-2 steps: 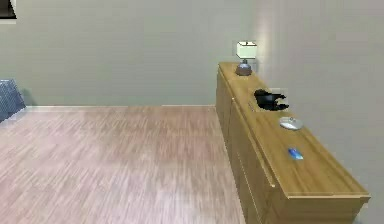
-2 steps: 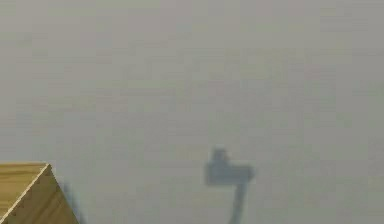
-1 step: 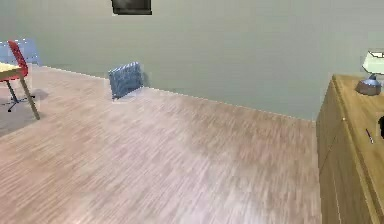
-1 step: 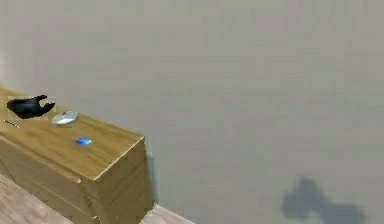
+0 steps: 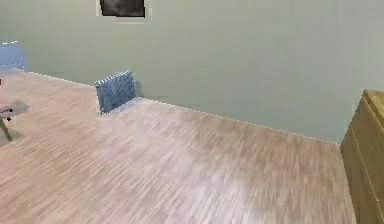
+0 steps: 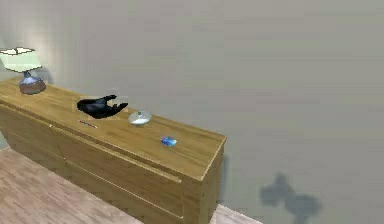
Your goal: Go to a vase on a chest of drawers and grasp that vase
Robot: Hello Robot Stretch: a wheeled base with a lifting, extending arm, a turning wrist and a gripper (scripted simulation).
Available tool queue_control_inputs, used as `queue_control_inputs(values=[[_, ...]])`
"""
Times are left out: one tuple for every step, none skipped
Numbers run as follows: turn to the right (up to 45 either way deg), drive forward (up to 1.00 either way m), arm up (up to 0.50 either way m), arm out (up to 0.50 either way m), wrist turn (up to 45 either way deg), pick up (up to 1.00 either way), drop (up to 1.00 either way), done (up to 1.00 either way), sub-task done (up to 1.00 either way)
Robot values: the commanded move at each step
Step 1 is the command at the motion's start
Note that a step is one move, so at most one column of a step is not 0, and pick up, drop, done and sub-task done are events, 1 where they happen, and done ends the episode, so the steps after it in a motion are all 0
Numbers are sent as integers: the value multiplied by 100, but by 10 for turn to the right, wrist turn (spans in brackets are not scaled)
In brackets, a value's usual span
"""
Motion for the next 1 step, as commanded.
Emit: queue_control_inputs(values=[[210, 0, 0, 0, 0, 0, 0, 0, 0]])
